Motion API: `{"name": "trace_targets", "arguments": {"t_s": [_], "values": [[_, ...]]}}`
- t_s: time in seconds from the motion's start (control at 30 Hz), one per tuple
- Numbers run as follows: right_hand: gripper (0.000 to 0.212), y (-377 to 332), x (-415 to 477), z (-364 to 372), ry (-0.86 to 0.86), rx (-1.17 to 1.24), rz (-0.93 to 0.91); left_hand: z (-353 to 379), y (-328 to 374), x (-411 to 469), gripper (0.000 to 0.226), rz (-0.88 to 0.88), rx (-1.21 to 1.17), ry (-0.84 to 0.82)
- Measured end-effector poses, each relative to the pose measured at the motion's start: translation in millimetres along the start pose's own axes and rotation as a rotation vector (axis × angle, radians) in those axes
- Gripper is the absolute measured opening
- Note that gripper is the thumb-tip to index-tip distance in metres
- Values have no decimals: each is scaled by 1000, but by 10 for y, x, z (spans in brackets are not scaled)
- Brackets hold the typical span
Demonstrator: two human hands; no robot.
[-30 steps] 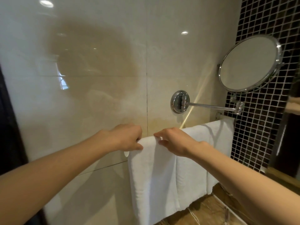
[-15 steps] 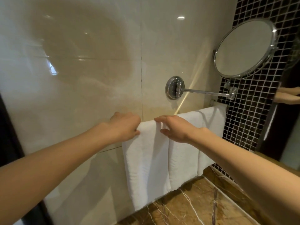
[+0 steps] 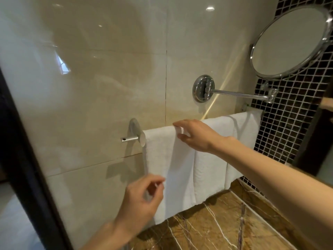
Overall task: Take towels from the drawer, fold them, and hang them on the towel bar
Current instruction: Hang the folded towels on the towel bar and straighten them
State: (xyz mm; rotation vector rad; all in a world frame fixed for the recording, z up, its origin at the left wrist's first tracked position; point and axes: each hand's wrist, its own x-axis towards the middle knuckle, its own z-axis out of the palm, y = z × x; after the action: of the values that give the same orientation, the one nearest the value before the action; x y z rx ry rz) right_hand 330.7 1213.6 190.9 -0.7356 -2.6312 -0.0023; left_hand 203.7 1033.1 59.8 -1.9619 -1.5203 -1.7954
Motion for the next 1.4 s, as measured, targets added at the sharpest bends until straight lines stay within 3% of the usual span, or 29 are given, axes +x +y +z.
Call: {"name": "trace_targets", "arguments": {"t_s": [0.1, 0.17, 0.27, 0.43, 0.53, 0.63, 0.9, 1.03, 1.17, 1.4], "values": [[36, -14, 35, 3, 9, 5, 16, 293, -612, -651, 36, -479, 13, 152], [45, -48, 57, 3, 17, 25, 22, 417, -959, -894, 47, -680, 124, 124], [46, -127, 98, 17, 26, 70, -14, 555, -1322, -1077, 66, -819, 164, -31], [36, -229, 185, 85, 35, 87, -65, 784, -1632, -1078, 64, -1020, 204, -231], [34, -238, 185, 130, 40, 61, -82, 854, -1648, -1060, 30, -1020, 193, -191], [33, -254, 184, 136, 47, 47, -90, 890, -1696, -1150, 21, -950, 133, -83], [29, -298, 213, 52, 30, 48, -76, 890, -1758, -1269, 42, -916, 83, 121], [30, -317, 187, 80, 50, 46, -74, 827, -1783, -1301, 27, -920, 40, 174], [29, -325, 192, 90, 66, 48, -92, 793, -1806, -1340, 48, -1004, -1, 226], [30, -325, 198, 103, 69, 57, -68, 865, -1678, -1369, 46, -1016, -147, 99]]}}
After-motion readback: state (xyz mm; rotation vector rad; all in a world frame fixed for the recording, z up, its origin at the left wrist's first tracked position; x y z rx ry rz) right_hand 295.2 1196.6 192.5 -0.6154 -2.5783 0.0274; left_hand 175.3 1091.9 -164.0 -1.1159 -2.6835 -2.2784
